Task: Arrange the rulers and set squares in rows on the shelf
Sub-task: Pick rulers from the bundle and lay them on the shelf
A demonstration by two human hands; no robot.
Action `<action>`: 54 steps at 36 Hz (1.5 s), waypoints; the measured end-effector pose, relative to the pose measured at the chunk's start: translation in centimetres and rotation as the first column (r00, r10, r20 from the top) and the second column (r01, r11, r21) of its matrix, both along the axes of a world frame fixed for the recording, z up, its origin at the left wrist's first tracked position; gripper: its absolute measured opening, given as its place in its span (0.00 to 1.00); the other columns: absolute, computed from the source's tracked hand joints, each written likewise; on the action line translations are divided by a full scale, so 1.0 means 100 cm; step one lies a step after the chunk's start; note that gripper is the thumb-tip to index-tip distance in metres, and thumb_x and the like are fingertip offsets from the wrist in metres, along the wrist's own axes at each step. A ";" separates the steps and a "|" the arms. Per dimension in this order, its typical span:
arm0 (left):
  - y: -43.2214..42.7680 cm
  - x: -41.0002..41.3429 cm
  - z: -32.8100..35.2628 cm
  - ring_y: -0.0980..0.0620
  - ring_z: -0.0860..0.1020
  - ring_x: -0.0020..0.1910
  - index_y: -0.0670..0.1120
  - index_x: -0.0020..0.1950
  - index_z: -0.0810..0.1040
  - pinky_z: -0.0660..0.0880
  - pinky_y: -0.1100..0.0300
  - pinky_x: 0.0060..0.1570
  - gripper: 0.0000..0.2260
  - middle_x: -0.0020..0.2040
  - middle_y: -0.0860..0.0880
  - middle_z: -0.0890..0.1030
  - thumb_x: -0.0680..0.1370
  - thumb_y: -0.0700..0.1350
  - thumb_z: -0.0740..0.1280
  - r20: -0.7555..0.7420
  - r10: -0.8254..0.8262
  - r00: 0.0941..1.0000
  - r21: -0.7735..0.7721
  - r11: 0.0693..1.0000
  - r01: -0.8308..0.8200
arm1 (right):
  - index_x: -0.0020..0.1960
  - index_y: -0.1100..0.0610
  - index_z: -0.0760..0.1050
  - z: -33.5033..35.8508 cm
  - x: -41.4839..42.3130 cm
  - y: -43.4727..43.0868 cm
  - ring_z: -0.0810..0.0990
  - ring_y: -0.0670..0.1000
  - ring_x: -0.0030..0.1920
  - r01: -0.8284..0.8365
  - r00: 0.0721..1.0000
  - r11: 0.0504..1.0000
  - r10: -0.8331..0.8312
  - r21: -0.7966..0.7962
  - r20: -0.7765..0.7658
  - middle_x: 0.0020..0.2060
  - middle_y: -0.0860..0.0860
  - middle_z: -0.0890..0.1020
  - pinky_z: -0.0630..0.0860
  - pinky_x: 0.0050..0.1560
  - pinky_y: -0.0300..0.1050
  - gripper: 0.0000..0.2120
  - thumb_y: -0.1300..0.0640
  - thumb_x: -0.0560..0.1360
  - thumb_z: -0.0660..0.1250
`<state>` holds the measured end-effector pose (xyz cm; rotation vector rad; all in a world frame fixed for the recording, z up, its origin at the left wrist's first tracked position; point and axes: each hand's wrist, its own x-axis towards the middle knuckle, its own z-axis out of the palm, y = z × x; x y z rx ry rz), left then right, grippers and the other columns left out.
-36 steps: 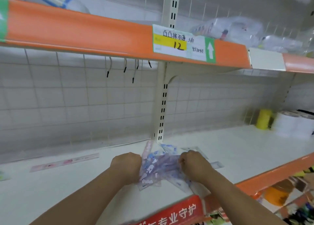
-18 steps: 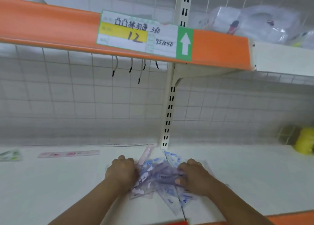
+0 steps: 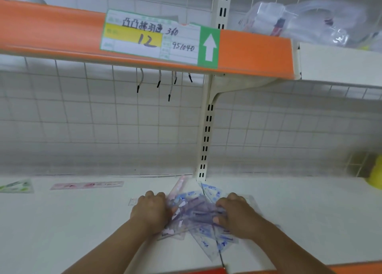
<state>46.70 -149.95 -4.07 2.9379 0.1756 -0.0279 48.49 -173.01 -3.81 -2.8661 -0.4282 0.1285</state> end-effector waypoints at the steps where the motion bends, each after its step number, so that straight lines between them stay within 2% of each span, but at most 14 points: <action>1: 0.000 -0.001 0.000 0.43 0.72 0.61 0.46 0.63 0.70 0.69 0.55 0.60 0.22 0.60 0.44 0.72 0.78 0.60 0.59 -0.003 0.001 1.000 -0.011 1.000 -0.001 | 0.62 0.53 0.71 0.000 0.000 0.000 0.66 0.53 0.60 0.003 1.000 1.000 -0.003 0.005 0.001 0.53 0.50 0.66 0.69 0.60 0.47 0.18 0.45 0.77 0.62; 7: 0.001 -0.004 0.002 0.45 0.70 0.63 0.47 0.64 0.69 0.69 0.54 0.62 0.27 0.62 0.45 0.71 0.75 0.66 0.60 -0.021 -0.001 1.000 -0.075 0.997 -0.001 | 0.62 0.49 0.69 0.000 -0.005 0.001 0.66 0.52 0.61 0.001 1.000 0.999 -0.002 0.037 0.016 0.52 0.48 0.65 0.69 0.61 0.46 0.15 0.46 0.77 0.62; 13: 0.002 -0.010 0.005 0.47 0.71 0.60 0.48 0.62 0.67 0.71 0.56 0.57 0.31 0.59 0.46 0.72 0.69 0.66 0.69 -0.005 -0.039 0.999 -0.119 0.992 0.038 | 0.59 0.47 0.70 0.001 -0.007 0.000 0.66 0.51 0.60 0.009 1.000 0.999 -0.009 0.052 0.012 0.51 0.47 0.65 0.69 0.59 0.45 0.11 0.47 0.78 0.62; 16: 0.000 -0.011 0.006 0.47 0.71 0.59 0.48 0.61 0.68 0.71 0.56 0.57 0.30 0.58 0.47 0.71 0.68 0.64 0.70 0.000 -0.060 0.998 -0.102 0.993 0.060 | 0.57 0.47 0.70 0.001 -0.006 0.001 0.66 0.51 0.60 0.012 1.000 0.998 -0.012 0.054 0.011 0.51 0.47 0.65 0.68 0.60 0.44 0.10 0.46 0.77 0.63; 21: -0.003 -0.013 0.007 0.47 0.71 0.57 0.46 0.56 0.73 0.72 0.57 0.55 0.22 0.56 0.46 0.72 0.70 0.59 0.70 0.010 -0.077 0.997 -0.098 0.992 0.078 | 0.58 0.48 0.71 0.003 -0.005 0.002 0.67 0.51 0.60 0.015 1.000 0.999 -0.016 0.034 0.012 0.52 0.48 0.67 0.69 0.60 0.45 0.11 0.47 0.77 0.63; 25: -0.005 -0.014 0.007 0.47 0.73 0.58 0.46 0.57 0.74 0.71 0.57 0.54 0.20 0.57 0.46 0.73 0.72 0.57 0.69 0.007 -0.088 0.996 -0.078 0.993 0.088 | 0.53 0.47 0.70 0.006 -0.003 0.003 0.69 0.51 0.59 0.024 1.000 0.999 -0.024 0.023 0.007 0.52 0.48 0.67 0.70 0.59 0.45 0.08 0.48 0.77 0.64; 32: -0.007 -0.014 0.011 0.47 0.74 0.57 0.45 0.57 0.75 0.71 0.57 0.53 0.20 0.57 0.45 0.74 0.71 0.56 0.70 -0.003 -0.080 0.997 -0.059 0.995 0.079 | 0.64 0.47 0.71 0.003 -0.006 0.010 0.64 0.49 0.62 -0.071 0.997 0.991 0.069 0.109 0.028 0.52 0.46 0.64 0.66 0.63 0.44 0.17 0.49 0.76 0.65; 37: -0.008 -0.017 0.014 0.47 0.73 0.58 0.47 0.61 0.72 0.72 0.57 0.55 0.31 0.57 0.46 0.73 0.65 0.64 0.73 -0.045 -0.106 0.993 -0.042 0.994 0.105 | 0.63 0.48 0.72 0.000 -0.009 0.014 0.64 0.50 0.62 -0.097 0.995 0.991 0.095 0.087 0.022 0.52 0.46 0.65 0.67 0.63 0.46 0.16 0.49 0.75 0.66; 42: -0.007 -0.017 0.016 0.47 0.73 0.57 0.46 0.59 0.73 0.72 0.57 0.55 0.31 0.51 0.48 0.68 0.65 0.63 0.74 -0.070 -0.117 0.991 -0.057 0.992 0.113 | 0.62 0.49 0.73 0.003 -0.008 0.014 0.64 0.51 0.61 -0.104 0.995 0.992 0.103 0.075 0.013 0.52 0.47 0.65 0.67 0.63 0.46 0.16 0.49 0.75 0.67; 45: -0.007 -0.015 0.015 0.47 0.73 0.57 0.46 0.59 0.72 0.73 0.57 0.55 0.31 0.54 0.47 0.71 0.64 0.62 0.74 -0.084 -0.100 0.991 -0.066 0.993 0.094 | 0.60 0.49 0.73 0.004 -0.008 0.014 0.65 0.51 0.61 -0.107 0.994 0.991 0.106 0.076 0.012 0.52 0.47 0.66 0.67 0.62 0.45 0.15 0.50 0.74 0.68; 48: -0.005 -0.013 0.015 0.48 0.74 0.54 0.46 0.58 0.72 0.72 0.58 0.52 0.29 0.55 0.47 0.74 0.65 0.61 0.74 -0.085 -0.084 0.993 -0.093 0.993 0.076 | 0.58 0.49 0.73 0.005 -0.008 0.012 0.65 0.50 0.59 -0.100 0.995 0.991 0.100 0.086 0.003 0.51 0.47 0.66 0.67 0.61 0.45 0.14 0.50 0.73 0.69; 51: -0.003 -0.013 0.020 0.51 0.72 0.46 0.48 0.56 0.70 0.68 0.62 0.41 0.21 0.45 0.52 0.74 0.70 0.56 0.72 -0.077 -0.130 0.989 -0.134 0.984 0.119 | 0.53 0.47 0.71 0.008 -0.007 0.010 0.66 0.49 0.57 -0.098 0.995 0.990 0.099 0.098 -0.002 0.51 0.47 0.67 0.67 0.56 0.40 0.11 0.53 0.73 0.70; 53: -0.001 -0.011 0.022 0.51 0.72 0.43 0.49 0.45 0.70 0.66 0.63 0.36 0.12 0.38 0.54 0.71 0.72 0.54 0.70 -0.057 -0.126 0.990 -0.189 0.975 0.113 | 0.46 0.44 0.66 0.011 -0.007 0.008 0.66 0.48 0.54 -0.099 0.995 0.990 0.101 0.099 -0.018 0.50 0.47 0.67 0.65 0.51 0.38 0.12 0.53 0.73 0.70; 54: -0.001 -0.010 0.021 0.51 0.72 0.42 0.50 0.39 0.68 0.66 0.62 0.37 0.12 0.37 0.55 0.70 0.73 0.54 0.69 -0.044 -0.112 0.993 -0.208 0.973 0.100 | 0.45 0.43 0.65 0.012 -0.006 0.007 0.66 0.48 0.54 -0.099 0.994 0.990 0.102 0.100 -0.029 0.50 0.47 0.67 0.65 0.50 0.38 0.13 0.53 0.72 0.70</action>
